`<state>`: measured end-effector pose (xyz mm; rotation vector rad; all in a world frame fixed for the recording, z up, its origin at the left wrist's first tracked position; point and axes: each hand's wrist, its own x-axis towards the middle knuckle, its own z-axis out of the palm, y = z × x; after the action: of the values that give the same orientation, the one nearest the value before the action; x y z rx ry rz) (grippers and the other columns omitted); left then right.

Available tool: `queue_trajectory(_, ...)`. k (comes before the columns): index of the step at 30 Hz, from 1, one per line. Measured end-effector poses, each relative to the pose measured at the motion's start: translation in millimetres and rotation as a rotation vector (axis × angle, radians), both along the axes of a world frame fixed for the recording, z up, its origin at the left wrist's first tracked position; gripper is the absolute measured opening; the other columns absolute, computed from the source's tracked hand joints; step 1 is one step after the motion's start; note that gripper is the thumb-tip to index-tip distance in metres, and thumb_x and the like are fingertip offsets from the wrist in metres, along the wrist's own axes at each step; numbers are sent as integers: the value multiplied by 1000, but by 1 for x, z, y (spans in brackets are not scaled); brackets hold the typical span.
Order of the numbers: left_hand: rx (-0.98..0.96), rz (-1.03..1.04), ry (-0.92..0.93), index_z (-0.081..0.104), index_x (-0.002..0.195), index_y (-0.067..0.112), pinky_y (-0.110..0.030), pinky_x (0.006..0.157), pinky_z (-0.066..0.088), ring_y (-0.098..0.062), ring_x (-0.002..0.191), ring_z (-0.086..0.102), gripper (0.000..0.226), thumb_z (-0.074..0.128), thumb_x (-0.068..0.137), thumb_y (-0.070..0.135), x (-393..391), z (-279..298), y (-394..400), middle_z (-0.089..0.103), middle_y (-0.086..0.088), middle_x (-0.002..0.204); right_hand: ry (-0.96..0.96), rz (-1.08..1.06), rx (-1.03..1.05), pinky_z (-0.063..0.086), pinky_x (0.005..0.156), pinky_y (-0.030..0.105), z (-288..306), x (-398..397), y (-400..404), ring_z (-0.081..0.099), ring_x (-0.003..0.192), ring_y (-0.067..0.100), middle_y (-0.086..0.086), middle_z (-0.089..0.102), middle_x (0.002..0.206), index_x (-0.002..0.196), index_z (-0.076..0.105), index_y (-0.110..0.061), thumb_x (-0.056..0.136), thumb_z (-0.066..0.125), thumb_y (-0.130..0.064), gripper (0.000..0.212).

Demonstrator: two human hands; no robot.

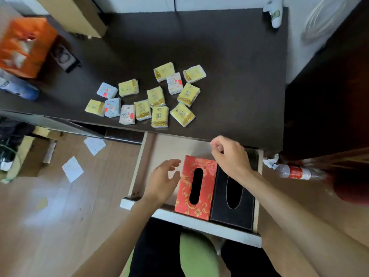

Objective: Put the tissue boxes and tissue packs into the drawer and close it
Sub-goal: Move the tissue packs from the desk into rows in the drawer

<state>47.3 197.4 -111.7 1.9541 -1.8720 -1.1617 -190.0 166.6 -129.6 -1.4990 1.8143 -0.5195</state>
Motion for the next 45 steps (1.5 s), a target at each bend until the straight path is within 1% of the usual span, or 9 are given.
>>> queue_trajectory(9,-113,28,5,66,126,16,-34,93,51,-16,110,64,37,60,90,11,53,25,-117,68,0,123,48,17,-80,53,86,47,9,68,-108,59,117,24,4,66,124,123,65,-18,95,66,-23,28)
queue_trajectory(13,-232,-332,-164,51,142,16,-37,111,34,-26,135,40,60,73,86,20,64,-8,-185,49,-7,145,213,-28,-48,44,74,36,-20,95,-130,51,118,20,0,56,128,122,61,-20,89,76,-36,40)
queue_trajectory(17,-366,-618,-283,35,151,22,-43,113,28,-28,143,24,81,76,81,31,78,-43,-213,35,-5,158,383,-73,-63,39,67,27,-40,113,-125,53,113,18,-2,55,125,118,60,-24,80,86,-34,47)
queue_trajectory(21,-504,-629,-208,43,148,18,-45,104,40,-28,138,35,81,80,77,27,92,-48,-213,51,-4,148,355,-151,-87,31,61,15,-35,121,-108,51,111,14,-4,54,123,113,58,-27,79,85,-26,43)
queue_trajectory(26,-611,-634,-70,42,150,14,-47,110,39,-27,139,41,83,81,78,25,101,-37,-192,53,-7,145,142,-196,-137,47,70,22,-21,128,-63,53,110,10,-7,50,125,129,48,-30,81,83,-28,60)
queue_trajectory(30,-587,-592,59,38,152,15,-33,103,43,-22,130,48,86,80,78,32,111,-36,-157,53,-4,142,55,-51,-162,55,64,26,-23,128,-31,57,102,5,-9,40,134,136,46,-32,79,72,-31,62)
queue_trajectory(34,-522,-647,50,38,151,14,-21,99,37,-17,123,49,91,81,75,39,127,-56,-127,53,-2,137,129,193,-129,50,58,23,-34,125,-14,62,91,6,-13,40,143,136,50,-35,81,56,-40,56)
queue_trajectory(38,-540,-706,-61,45,145,17,-23,94,39,-16,115,53,85,80,74,48,137,-92,-123,57,1,129,227,387,-155,53,55,29,-52,129,-5,61,85,8,-19,46,128,128,54,-38,82,55,-43,46)
queue_trajectory(45,-752,-801,-251,47,129,24,-26,93,37,-19,102,56,75,75,70,60,135,-144,-138,63,4,113,477,394,-200,41,62,37,-79,147,-21,50,80,7,-24,43,121,117,41,-50,77,35,-53,41)
